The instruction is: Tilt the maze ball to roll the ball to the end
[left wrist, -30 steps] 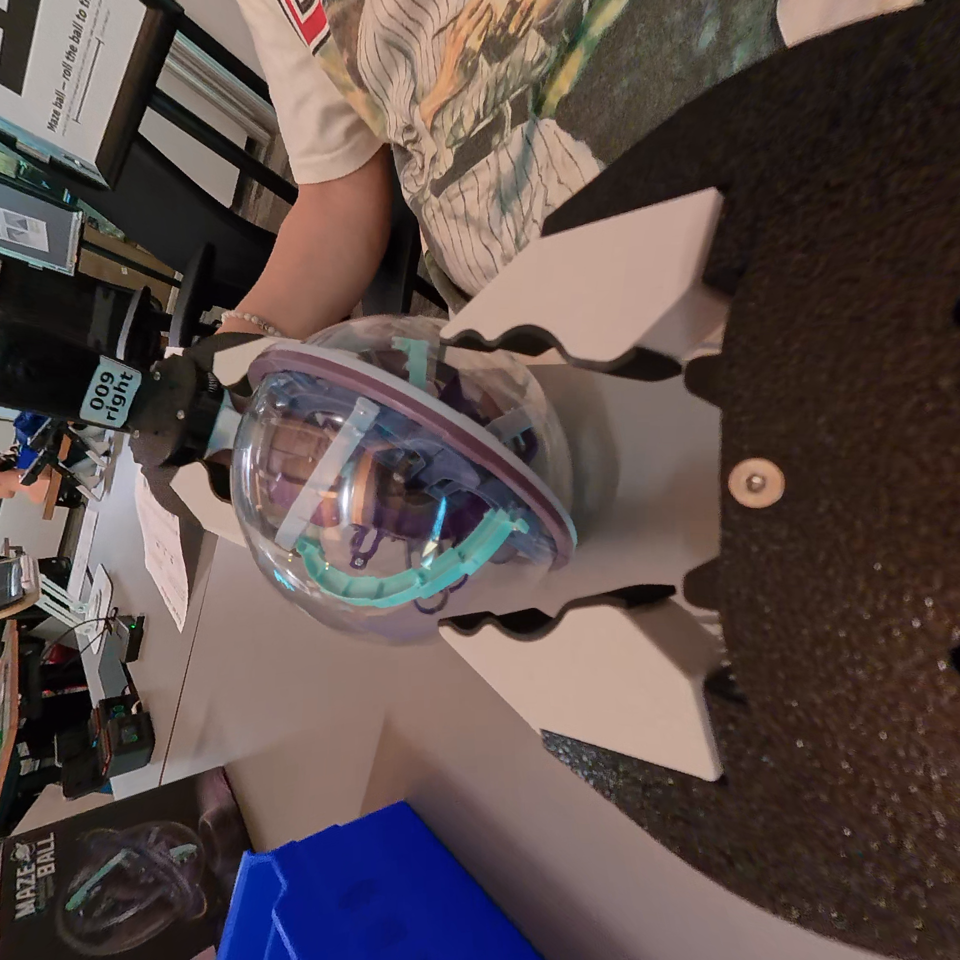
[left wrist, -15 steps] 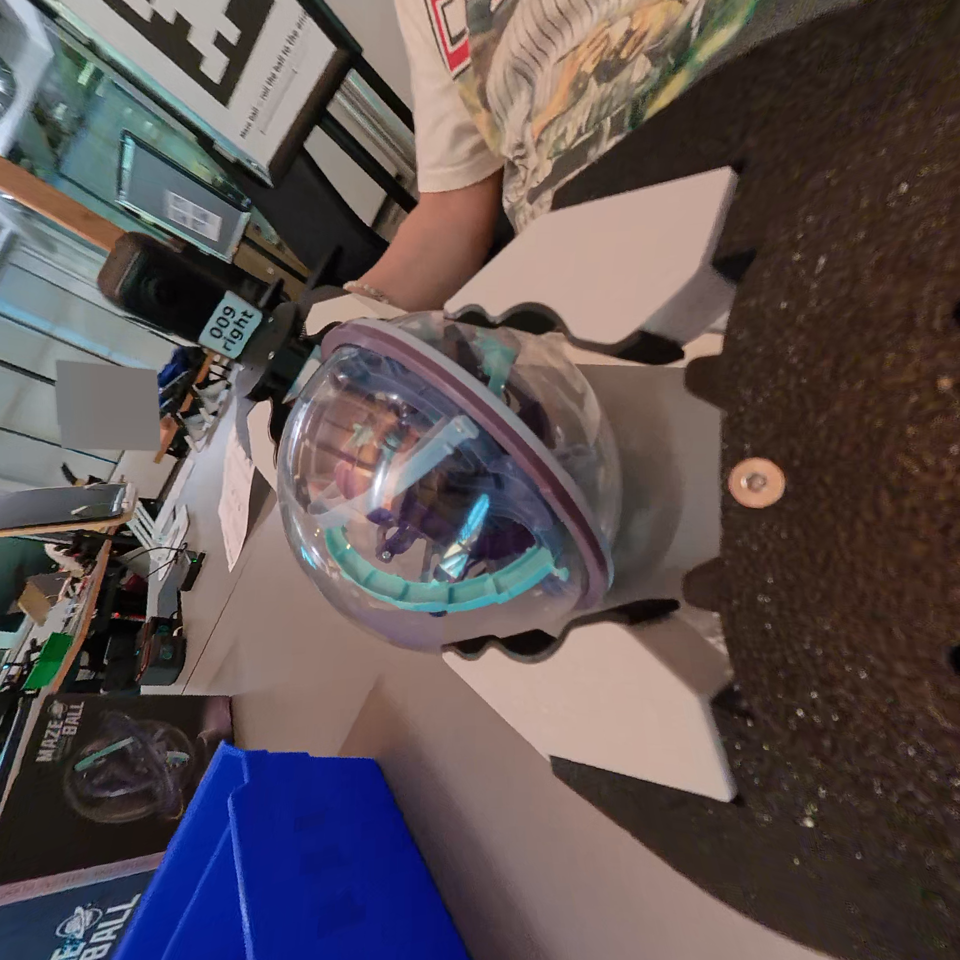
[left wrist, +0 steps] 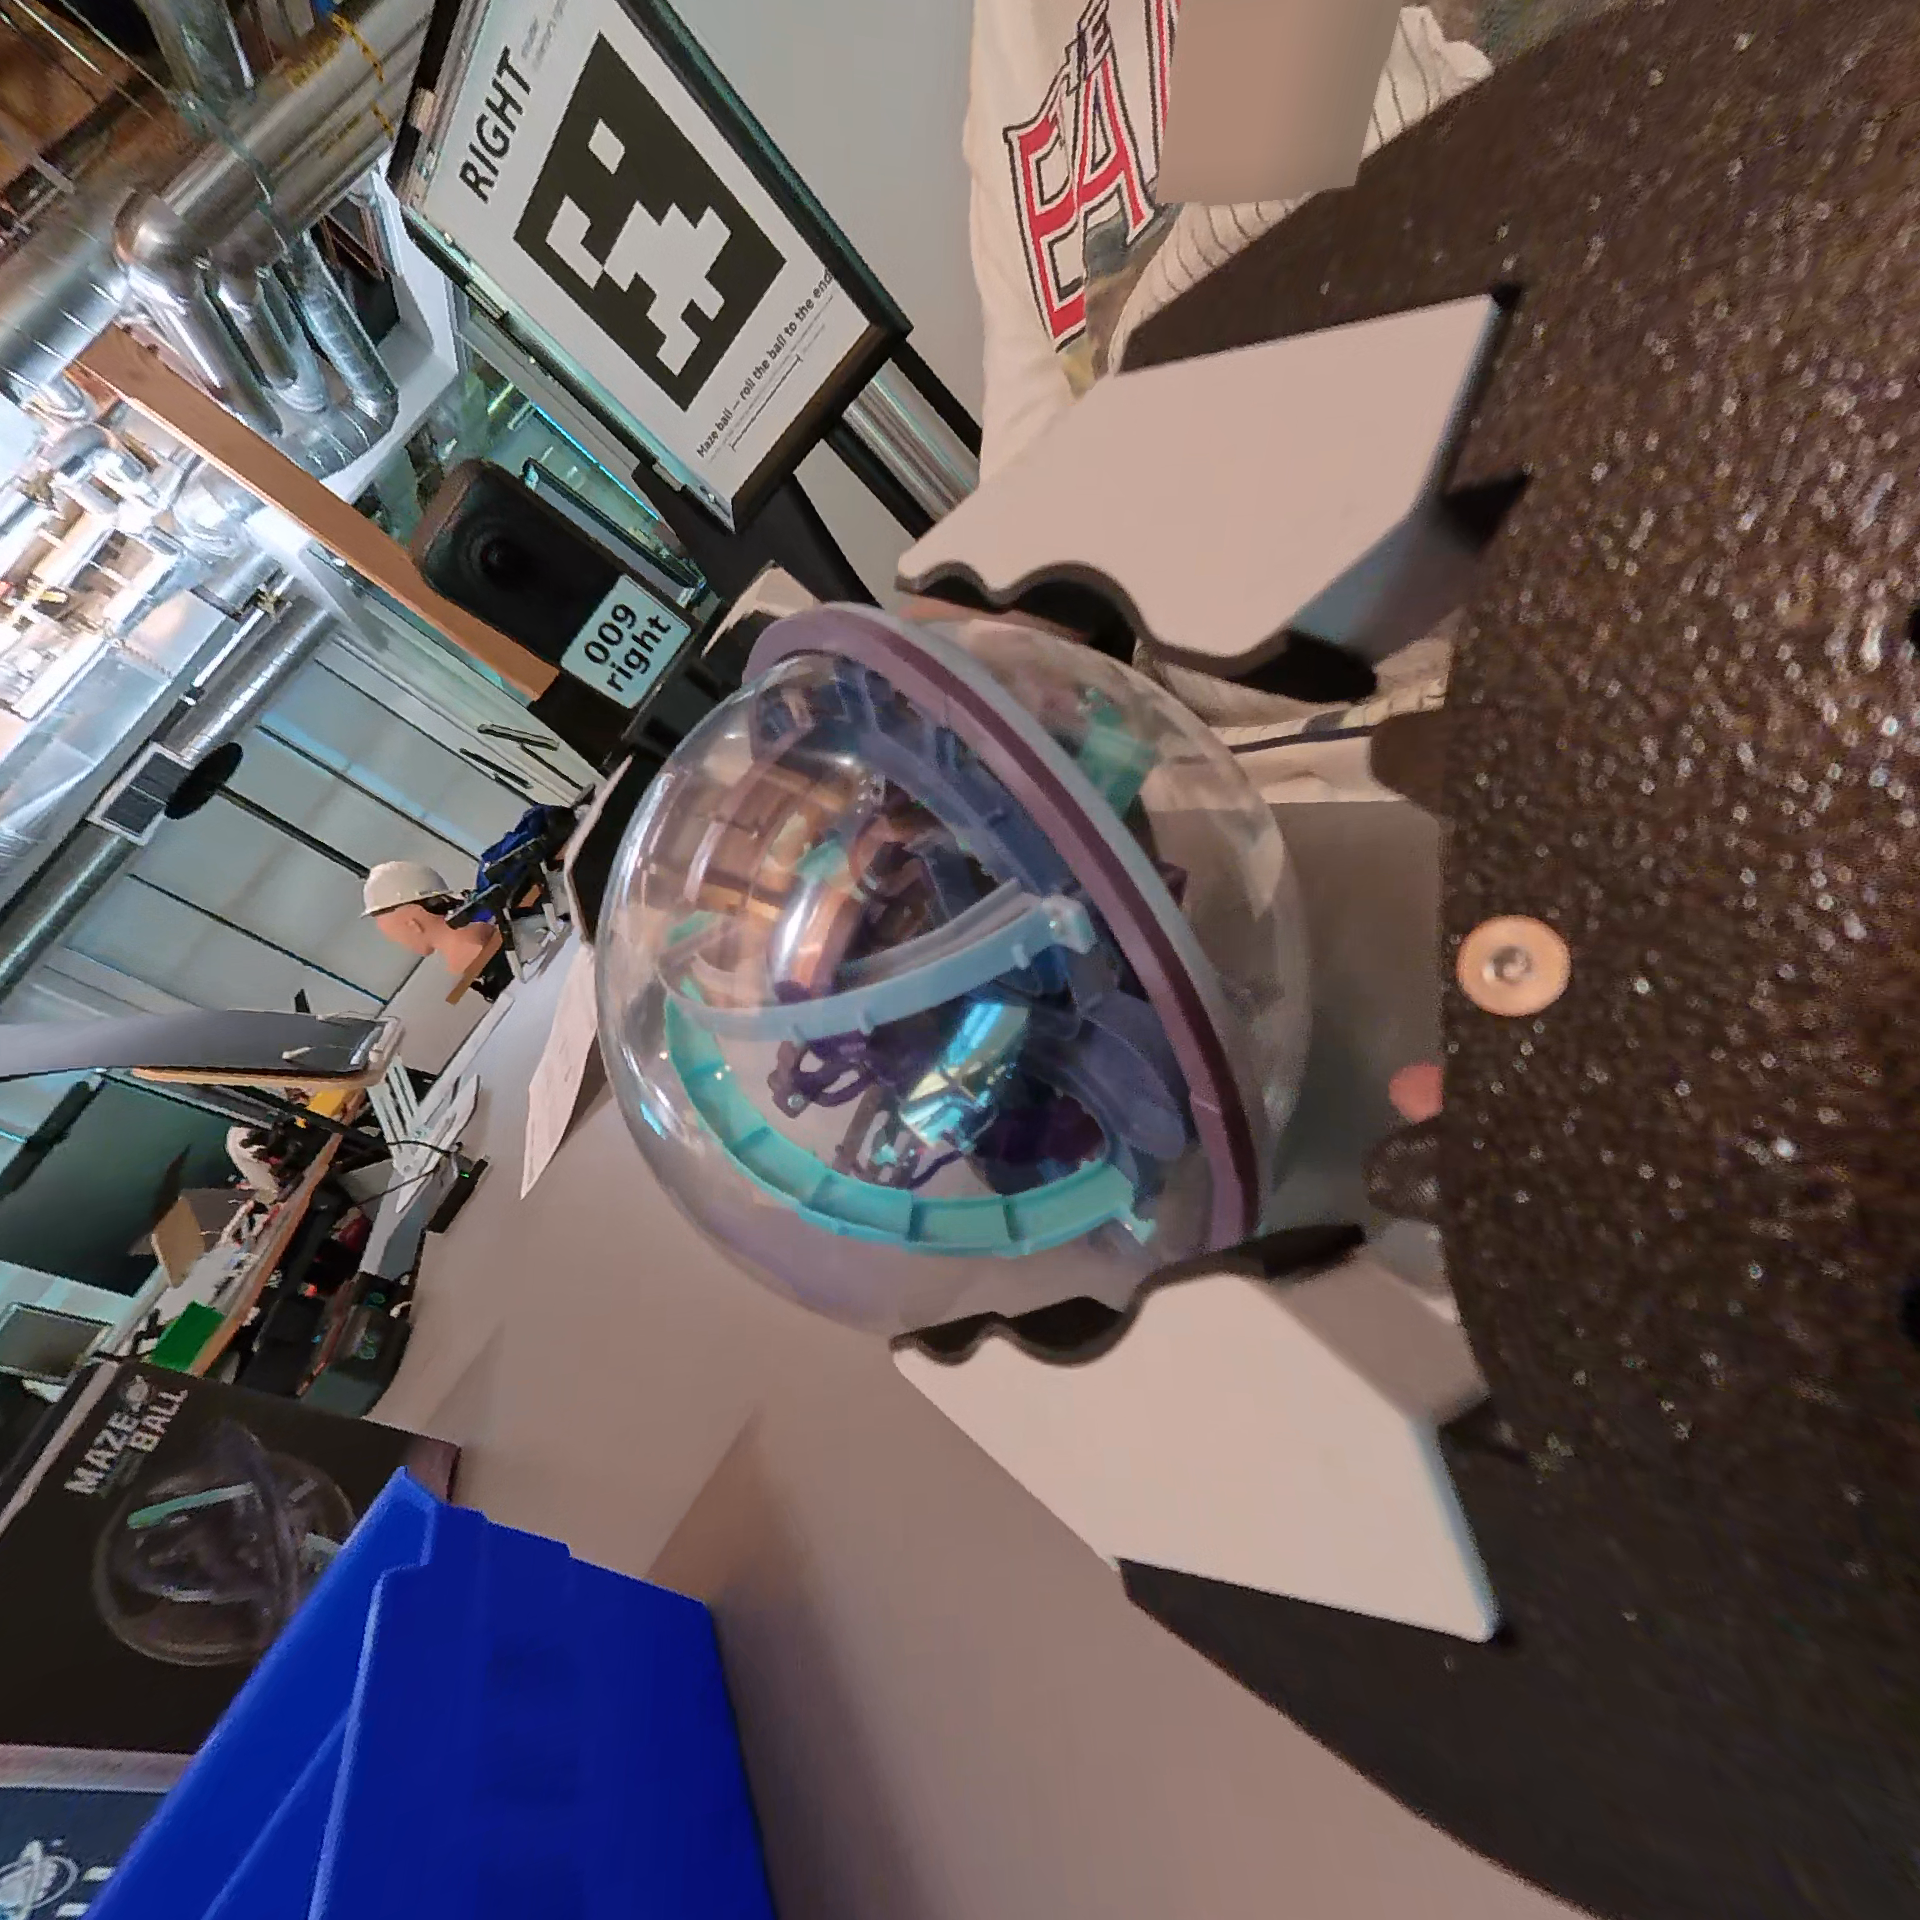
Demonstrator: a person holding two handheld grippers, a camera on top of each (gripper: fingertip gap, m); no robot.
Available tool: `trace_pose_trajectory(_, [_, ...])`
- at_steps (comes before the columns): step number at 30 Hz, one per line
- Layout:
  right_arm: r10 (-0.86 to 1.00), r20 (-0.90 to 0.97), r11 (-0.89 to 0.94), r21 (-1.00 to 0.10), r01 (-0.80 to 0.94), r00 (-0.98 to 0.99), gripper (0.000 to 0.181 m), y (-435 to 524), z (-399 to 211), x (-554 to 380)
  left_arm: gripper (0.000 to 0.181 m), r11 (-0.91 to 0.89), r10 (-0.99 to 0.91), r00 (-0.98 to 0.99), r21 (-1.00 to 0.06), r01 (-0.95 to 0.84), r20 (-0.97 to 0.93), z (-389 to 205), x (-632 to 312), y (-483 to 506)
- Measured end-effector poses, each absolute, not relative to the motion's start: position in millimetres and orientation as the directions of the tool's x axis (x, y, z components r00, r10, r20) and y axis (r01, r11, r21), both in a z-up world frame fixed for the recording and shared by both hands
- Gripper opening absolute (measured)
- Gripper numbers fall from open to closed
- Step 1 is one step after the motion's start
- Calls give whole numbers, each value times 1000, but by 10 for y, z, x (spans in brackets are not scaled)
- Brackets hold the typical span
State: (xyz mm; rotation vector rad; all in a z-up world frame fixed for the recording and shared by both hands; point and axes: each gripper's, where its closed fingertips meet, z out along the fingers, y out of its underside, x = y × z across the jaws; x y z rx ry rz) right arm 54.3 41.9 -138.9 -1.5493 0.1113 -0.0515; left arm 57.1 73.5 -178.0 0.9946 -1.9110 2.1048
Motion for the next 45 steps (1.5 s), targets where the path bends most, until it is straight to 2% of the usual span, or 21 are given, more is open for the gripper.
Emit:
trace_pose_trajectory(8, [-125,-118,67,-992,-110,985,86,435,-1422,629,152,-241,-342,-815,-882,-406,468,-1707,614,617])
trace_pose_trajectory(11, [-128,-116,66,-992,-108,985,88,439,-1423,626,152,-210,-366,-830,-906,-367,420,-1721,602,590])
trace_pose_trajectory(17, [-68,-111,-2,-994,-112,991,94,505,-1445,435,135,-195,-342,-836,-903,-383,429,-1672,544,554])
trace_pose_trajectory(24, [-105,29,-3,-1000,28,994,96,509,-1265,294,120,-345,-236,-799,-816,-464,554,-1472,582,672])
trace_pose_trajectory(29, [-136,151,81,-983,163,979,93,478,-982,148,120,-401,-195,-865,-842,-360,463,-1228,465,712])
trace_pose_trajectory(30, [-139,156,95,-981,170,978,94,468,-933,124,128,-387,-181,-886,-859,-335,427,-1184,399,691])
trace_pose_trajectory(32, [-154,145,146,-975,167,977,92,433,-807,89,157,-364,-152,-912,-880,-306,380,-1098,285,643])
trace_pose_trajectory(35, [-175,135,233,-957,175,975,85,331,-583,34,155,-401,-126,-927,-873,-278,353,-892,203,661])
trace_pose_trajectory(39, [-154,151,370,-907,199,977,62,170,-233,-188,156,-473,-68,-961,-856,-207,269,-638,14,697])
trace_pose_trajectory(45, [-145,217,472,-842,260,965,61,9,106,-542,157,-493,39,-978,-847,-198,206,-432,-250,630])
